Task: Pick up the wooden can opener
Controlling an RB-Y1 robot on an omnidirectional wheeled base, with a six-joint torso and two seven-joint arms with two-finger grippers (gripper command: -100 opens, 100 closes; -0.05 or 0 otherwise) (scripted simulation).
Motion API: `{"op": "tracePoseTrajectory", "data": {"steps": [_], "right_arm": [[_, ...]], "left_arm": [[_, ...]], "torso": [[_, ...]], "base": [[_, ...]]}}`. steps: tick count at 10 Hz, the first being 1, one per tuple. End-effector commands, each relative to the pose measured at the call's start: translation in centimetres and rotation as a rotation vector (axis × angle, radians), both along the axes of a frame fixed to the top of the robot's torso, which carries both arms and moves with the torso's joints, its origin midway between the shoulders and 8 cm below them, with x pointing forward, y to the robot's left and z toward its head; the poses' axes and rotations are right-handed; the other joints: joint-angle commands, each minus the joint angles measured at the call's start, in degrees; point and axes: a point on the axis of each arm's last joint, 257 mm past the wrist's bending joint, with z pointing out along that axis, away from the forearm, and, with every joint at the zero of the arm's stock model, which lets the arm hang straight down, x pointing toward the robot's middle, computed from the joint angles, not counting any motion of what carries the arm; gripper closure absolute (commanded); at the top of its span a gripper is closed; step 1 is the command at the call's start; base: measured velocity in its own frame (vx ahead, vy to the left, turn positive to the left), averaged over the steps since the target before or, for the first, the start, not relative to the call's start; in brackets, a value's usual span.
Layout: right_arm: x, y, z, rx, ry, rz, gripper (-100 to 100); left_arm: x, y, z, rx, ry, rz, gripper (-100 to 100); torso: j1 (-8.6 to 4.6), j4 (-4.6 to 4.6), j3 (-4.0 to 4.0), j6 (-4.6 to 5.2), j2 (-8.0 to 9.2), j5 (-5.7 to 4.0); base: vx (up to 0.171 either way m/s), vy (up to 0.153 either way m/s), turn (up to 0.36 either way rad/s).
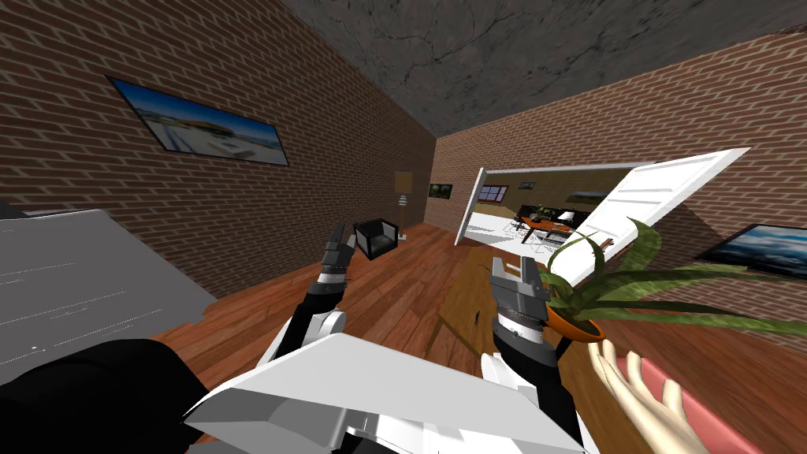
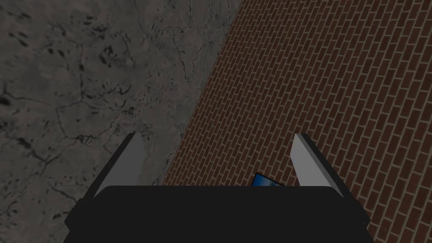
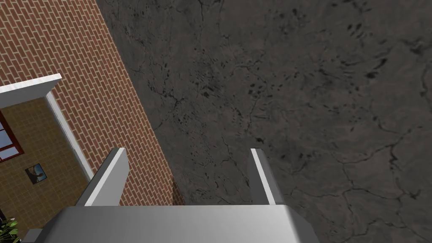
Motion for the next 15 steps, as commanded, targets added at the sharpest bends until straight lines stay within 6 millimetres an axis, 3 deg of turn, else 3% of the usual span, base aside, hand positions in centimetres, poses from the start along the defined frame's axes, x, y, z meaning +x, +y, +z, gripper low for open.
{"op": "tracePoseTrajectory", "data": {"steps": [1,6,7,11,12,13,14,15], "right_arm": [[0.7,-0.6,-1.4,0.005,0.058,0.024,-100],[2.5,-3.5,-6.5,0.074,0.244,0.069,-100],[2.5,-3.6,-6.6,0.083,0.246,0.076,-100],[3.4,-6.8,-11.3,0.198,0.399,0.092,-100],[3.4,-6.8,-11.3,0.203,0.398,0.096,-100],[3.5,-8.0,-13.2,0.248,0.453,0.093,-100],[3.5,-8.0,-13.2,0.257,0.452,0.099,-100],[3.6,-9.4,-15.1,0.306,0.508,0.092,-100]], "left_arm": [[0.0,0.0,0.0,0.0,0.0,0.0,0],[0.0,0.0,0.0,0.0,0.0,0.0,0],[0.0,0.0,0.0,0.0,0.0,0.0,0],[0.0,0.0,0.0,0.0,0.0,0.0,0],[0.0,0.0,0.0,0.0,0.0,0.0,0],[0.0,0.0,0.0,0.0,0.0,0.0,0],[0.0,0.0,0.0,0.0,0.0,0.0,0],[0.0,0.0,0.0,0.0,0.0,0.0,0]], "torso": [[0.0,0.0,0.0,0.0,0.0,0.0],[0.19,0.0,-0.01,-0.01,-0.01,0.04],[0.13,0.0,-0.01,-0.01,-0.02,0.03],[0.06,-0.01,-0.03,0.0,-0.04,0.01],[0.06,-0.01,-0.03,-0.01,-0.05,0.01],[0.04,-0.01,-0.02,0.01,-0.04,0.01],[0.06,-0.01,-0.02,-0.01,-0.04,0.02],[0.04,-0.01,-0.03,0.0,-0.05,0.01]], "base": [[-0.003,0.022,0.092],[0.005,0.045,0.113],[0.007,0.019,0.028],[0.012,0.023,0.096],[0.013,0.012,0.049],[0.015,0.019,0.099],[0.013,0.014,0.061],[0.016,0.016,0.105]]}}
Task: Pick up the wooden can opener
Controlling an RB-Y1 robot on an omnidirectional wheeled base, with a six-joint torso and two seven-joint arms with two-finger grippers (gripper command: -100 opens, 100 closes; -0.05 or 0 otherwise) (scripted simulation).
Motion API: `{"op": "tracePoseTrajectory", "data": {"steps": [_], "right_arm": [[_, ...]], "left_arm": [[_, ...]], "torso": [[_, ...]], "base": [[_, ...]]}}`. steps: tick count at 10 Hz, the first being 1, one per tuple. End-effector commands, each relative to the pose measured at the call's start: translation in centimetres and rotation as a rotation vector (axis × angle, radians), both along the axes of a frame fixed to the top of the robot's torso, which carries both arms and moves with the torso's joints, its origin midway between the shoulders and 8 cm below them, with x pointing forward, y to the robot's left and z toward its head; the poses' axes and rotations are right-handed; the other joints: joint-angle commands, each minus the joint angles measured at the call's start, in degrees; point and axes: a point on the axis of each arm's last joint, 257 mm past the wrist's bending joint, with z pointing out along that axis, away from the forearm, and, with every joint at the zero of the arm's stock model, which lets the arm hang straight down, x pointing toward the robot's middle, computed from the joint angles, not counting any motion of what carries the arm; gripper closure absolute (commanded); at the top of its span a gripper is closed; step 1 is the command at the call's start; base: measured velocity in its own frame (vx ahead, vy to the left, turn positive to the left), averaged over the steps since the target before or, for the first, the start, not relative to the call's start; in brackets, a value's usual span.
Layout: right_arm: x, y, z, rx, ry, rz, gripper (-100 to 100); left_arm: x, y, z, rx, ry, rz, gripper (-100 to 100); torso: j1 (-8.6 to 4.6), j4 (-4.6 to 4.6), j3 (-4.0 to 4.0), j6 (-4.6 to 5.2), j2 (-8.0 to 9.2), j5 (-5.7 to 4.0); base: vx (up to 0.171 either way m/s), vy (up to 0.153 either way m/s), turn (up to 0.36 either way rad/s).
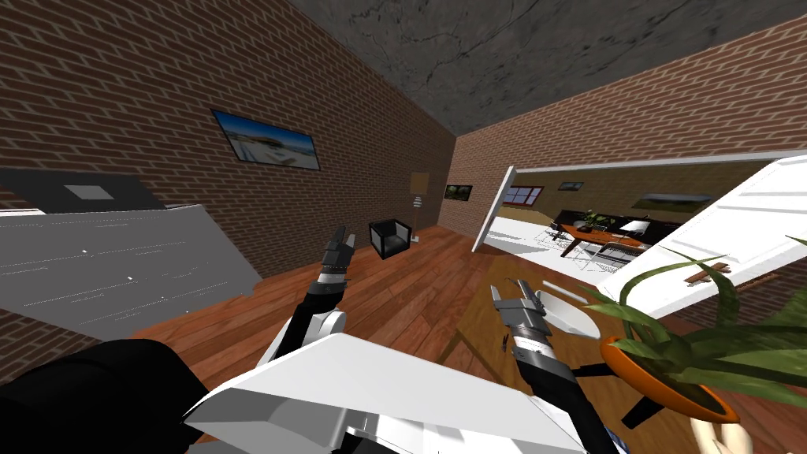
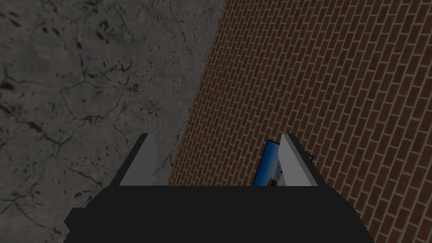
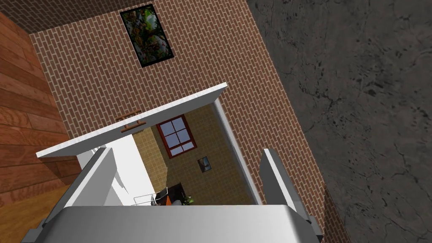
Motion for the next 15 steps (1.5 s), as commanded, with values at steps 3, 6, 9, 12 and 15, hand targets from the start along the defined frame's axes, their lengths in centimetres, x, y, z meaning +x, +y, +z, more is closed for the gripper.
{"op": "tracePoseTrajectory", "data": {"steps": [3,6,9,12,15], "right_arm": [[-0.3,-2.2,-2.9,0.102,0.087,-0.01,-100],[-1.0,-5.3,-7.1,0.215,0.199,-0.049,-100],[-1.6,-6.9,-9.5,0.321,0.255,-0.07,-100],[-3.3,-10.0,-13.4,0.448,0.342,-0.131,-100],[-4.4,-11.6,-15.9,0.551,0.394,-0.172,-100]], "left_arm": [[0.0,0.0,0.0,0.0,0.0,0.0,0],[0.0,0.0,0.0,0.0,0.0,0.0,0],[0.0,0.0,0.0,0.0,0.0,0.0,0],[0.0,0.0,0.0,0.0,0.0,0.0,0],[0.0,0.0,0.0,0.0,0.0,0.0,0]], "torso": [[-0.01,0.0,0.01,0.0,0.01,0.0],[-0.02,0.0,0.0,0.02,0.0,0.0],[-0.06,0.0,-0.02,0.0,-0.03,-0.01],[-0.06,0.0,-0.01,0.02,-0.02,-0.01],[-0.06,0.01,0.01,0.03,0.02,0.0]], "base": [[0.015,0.011,0.078],[0.021,0.008,0.089],[0.023,0.001,0.086],[0.026,-0.002,0.092],[0.016,-0.004,0.062]]}}
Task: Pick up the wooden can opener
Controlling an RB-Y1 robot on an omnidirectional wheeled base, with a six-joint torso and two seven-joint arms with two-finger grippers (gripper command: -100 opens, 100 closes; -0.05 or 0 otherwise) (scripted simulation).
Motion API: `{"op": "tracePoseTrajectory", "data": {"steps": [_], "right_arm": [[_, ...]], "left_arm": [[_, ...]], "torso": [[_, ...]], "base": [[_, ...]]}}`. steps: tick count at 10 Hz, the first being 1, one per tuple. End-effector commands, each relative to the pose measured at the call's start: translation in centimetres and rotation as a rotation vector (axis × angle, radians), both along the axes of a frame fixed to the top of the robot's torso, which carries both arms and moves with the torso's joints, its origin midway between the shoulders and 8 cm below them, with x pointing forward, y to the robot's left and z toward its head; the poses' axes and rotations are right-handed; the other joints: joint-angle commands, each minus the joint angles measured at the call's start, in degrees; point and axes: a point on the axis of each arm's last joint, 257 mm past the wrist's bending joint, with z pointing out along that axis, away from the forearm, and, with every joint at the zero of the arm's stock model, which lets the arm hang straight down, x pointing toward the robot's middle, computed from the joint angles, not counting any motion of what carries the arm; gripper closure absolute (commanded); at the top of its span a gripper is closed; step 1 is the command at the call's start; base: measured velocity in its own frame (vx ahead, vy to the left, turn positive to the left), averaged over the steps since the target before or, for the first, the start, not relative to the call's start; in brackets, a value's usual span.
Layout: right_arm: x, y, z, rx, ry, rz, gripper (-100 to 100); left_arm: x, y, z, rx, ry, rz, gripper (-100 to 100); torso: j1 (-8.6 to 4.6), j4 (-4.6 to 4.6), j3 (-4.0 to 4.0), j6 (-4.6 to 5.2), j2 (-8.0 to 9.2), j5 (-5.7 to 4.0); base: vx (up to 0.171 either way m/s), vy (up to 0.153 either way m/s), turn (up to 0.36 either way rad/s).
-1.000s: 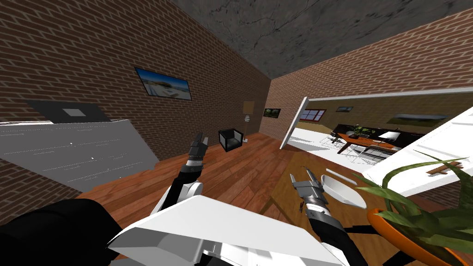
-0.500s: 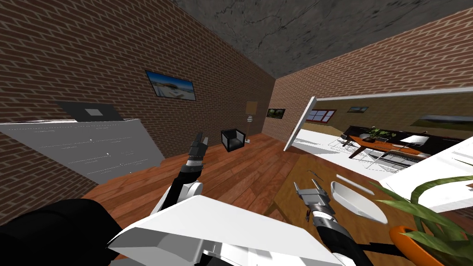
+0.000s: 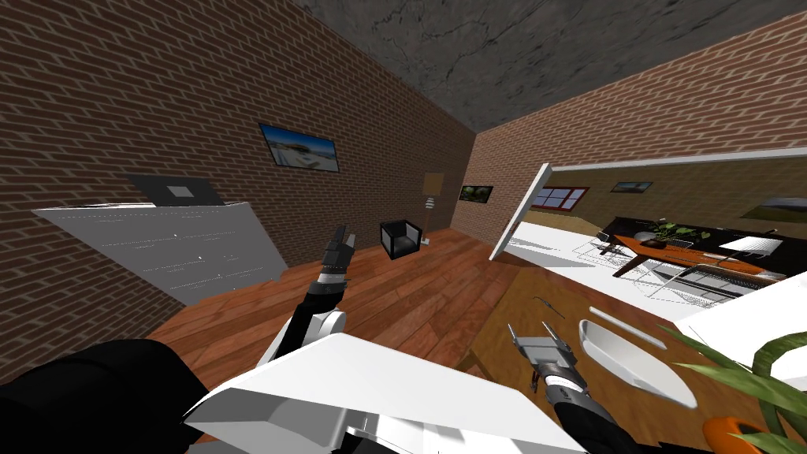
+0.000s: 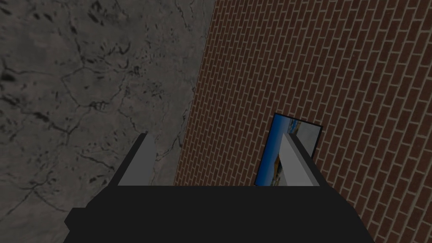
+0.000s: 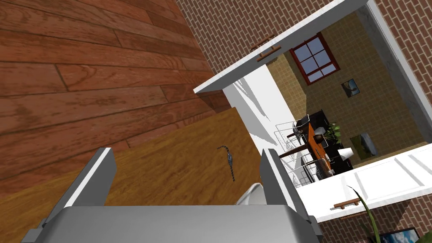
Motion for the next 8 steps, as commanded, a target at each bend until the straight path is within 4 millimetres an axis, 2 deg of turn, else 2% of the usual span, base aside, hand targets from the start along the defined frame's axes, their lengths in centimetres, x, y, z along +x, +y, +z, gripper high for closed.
{"op": "tracePoseTrajectory", "data": {"steps": [1,2,3,4,6,7,8], "right_arm": [[-0.4,-0.8,-1.6,0.065,0.027,-0.027,-100],[-1.6,-2.2,-3.4,0.116,0.071,-0.067,-100],[-1.7,-2.2,-3.8,0.146,0.074,-0.075,-100],[-3.0,-3.5,-5.5,0.198,0.113,-0.118,-100],[-3.2,-3.5,-5.9,0.241,0.112,-0.132,-100],[-4.6,-4.8,-7.7,0.303,0.148,-0.181,-100],[-4.7,-4.8,-8.0,0.329,0.15,-0.191,-100]], "left_arm": [[0.0,0.0,0.0,0.0,0.0,0.0,0],[0.0,0.0,0.0,0.0,0.0,0.0,0],[0.0,0.0,0.0,0.0,0.0,0.0,0],[0.0,0.0,0.0,0.0,0.0,0.0,0],[0.0,0.0,0.0,0.0,0.0,0.0,0],[0.0,0.0,0.0,0.0,0.0,0.0,0],[0.0,0.0,0.0,0.0,0.0,0.0,0]], "torso": [[0.0,0.0,0.0,0.0,0.0,0.0],[-0.01,0.0,-0.01,0.01,-0.01,-0.01],[-0.02,-0.01,-0.01,0.0,-0.02,-0.01],[-0.03,-0.01,-0.02,0.02,-0.03,-0.01],[-0.06,-0.01,-0.03,0.02,-0.04,-0.02],[0.0,0.0,0.0,0.02,0.01,-0.01],[-0.03,0.0,-0.01,0.0,-0.01,-0.01]], "base": [[0.022,-0.01,0.072],[0.026,-0.011,0.122],[0.026,-0.014,0.051],[0.034,-0.023,0.133],[0.017,-0.016,0.012],[0.019,-0.014,0.088],[0.024,-0.014,0.082]]}}
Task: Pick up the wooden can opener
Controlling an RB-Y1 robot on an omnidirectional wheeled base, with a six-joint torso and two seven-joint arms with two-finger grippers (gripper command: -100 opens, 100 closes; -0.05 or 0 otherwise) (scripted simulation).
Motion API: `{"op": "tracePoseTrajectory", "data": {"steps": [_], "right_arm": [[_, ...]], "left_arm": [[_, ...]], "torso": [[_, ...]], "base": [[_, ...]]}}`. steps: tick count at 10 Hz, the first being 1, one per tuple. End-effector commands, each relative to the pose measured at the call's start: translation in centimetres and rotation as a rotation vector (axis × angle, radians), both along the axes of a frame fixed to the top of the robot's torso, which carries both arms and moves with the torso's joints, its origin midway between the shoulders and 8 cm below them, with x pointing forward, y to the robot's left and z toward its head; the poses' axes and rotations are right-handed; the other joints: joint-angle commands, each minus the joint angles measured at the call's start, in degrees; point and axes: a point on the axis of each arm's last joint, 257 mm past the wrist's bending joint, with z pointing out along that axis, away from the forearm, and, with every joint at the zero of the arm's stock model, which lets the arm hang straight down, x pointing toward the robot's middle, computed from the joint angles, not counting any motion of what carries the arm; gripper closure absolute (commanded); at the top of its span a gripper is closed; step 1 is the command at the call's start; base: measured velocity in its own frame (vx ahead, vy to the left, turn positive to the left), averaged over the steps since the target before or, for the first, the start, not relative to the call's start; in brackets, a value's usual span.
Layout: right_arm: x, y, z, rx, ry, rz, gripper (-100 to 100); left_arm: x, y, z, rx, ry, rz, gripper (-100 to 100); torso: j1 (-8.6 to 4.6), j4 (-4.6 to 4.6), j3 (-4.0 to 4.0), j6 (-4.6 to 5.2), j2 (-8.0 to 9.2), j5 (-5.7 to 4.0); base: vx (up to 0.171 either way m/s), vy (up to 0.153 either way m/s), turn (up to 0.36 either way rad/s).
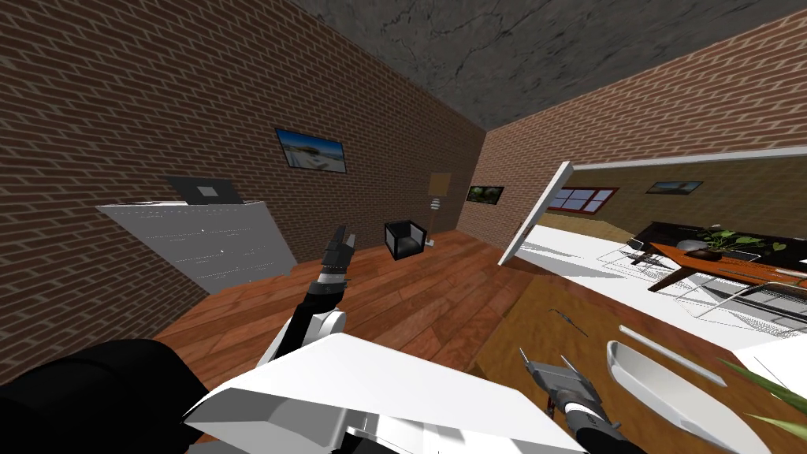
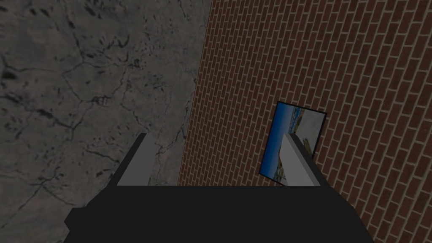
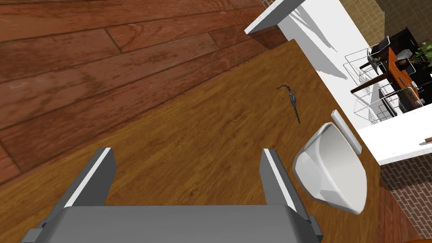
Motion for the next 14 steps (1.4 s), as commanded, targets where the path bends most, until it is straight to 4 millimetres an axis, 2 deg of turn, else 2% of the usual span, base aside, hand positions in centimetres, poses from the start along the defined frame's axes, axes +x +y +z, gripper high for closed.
{"op": "tracePoseTrajectory", "data": {"steps": [1,3,4,5,6,8,9,10,11,12,13,14], "right_arm": [[-1.8,-1.3,-2.2,0.078,0.044,-0.061,-100],[-2.0,-1.2,-2.4,0.113,0.041,-0.079,-100],[-3.7,-2.2,-4.2,0.176,0.08,-0.133,-100],[-3.7,-2.1,-4.3,0.196,0.074,-0.145,-100],[-5.2,-3.0,-5.8,0.248,0.103,-0.196,-100],[-5.5,-2.9,-6.1,0.286,0.1,-0.219,-100],[-7.1,-3.5,-7.7,0.348,0.131,-0.278,-100],[-7.2,-3.4,-7.8,0.369,0.125,-0.292,-100],[-8.9,-3.8,-9.3,0.428,0.158,-0.35,-100],[-9.0,-3.8,-9.3,0.448,0.148,-0.365,-100],[-10.5,-4.1,-10.6,0.503,0.174,-0.42,-100],[-10.7,-4.0,-10.8,0.524,0.168,-0.437,-100]], "left_arm": [[0.0,0.0,0.0,0.0,0.0,0.0,0],[0.0,0.0,0.0,0.0,0.0,0.0,0],[0.0,0.0,0.0,0.0,0.0,0.0,0],[0.0,0.0,0.0,0.0,0.0,0.0,0],[0.0,0.0,0.0,0.0,0.0,0.0,0],[0.0,0.0,0.0,0.0,0.0,0.0,0],[0.0,0.0,0.0,0.0,0.0,0.0,0],[0.0,0.0,0.0,0.0,0.0,0.0,0],[0.0,0.0,0.0,0.0,0.0,0.0,0],[0.0,0.0,0.0,0.0,0.0,0.0,0],[0.0,0.0,0.0,0.0,0.0,0.0,0],[0.0,0.0,0.0,0.0,0.0,0.0,0]], "torso": [[0.0,0.0,0.0,0.0,0.0,0.0],[-0.02,0.0,-0.01,0.0,-0.02,0.0],[0.0,0.0,0.01,0.01,0.01,0.0],[-0.03,0.0,0.0,-0.02,0.0,-0.01],[-0.04,0.0,0.0,0.01,0.0,0.0],[-0.06,0.0,-0.01,0.01,-0.01,-0.01],[0.0,0.01,0.02,0.01,0.03,0.0],[-0.04,0.01,0.01,-0.01,0.01,0.0],[-0.04,0.0,0.0,0.0,0.01,-0.01],[-0.08,0.0,-0.01,0.0,-0.01,-0.02],[-0.06,0.0,-0.01,0.01,-0.01,-0.01],[-0.09,0.0,-0.01,0.0,-0.01,-0.02]], "base": [[0.025,-0.02,0.107],[0.021,-0.018,0.026],[0.02,-0.019,0.092],[0.022,-0.024,0.068],[0.033,-0.03,0.102],[0.016,-0.024,0.018],[0.019,-0.024,0.091],[0.019,-0.031,0.055],[0.025,-0.036,0.091],[0.023,-0.033,0.04],[0.025,-0.04,0.078],[0.024,-0.035,0.043]]}}
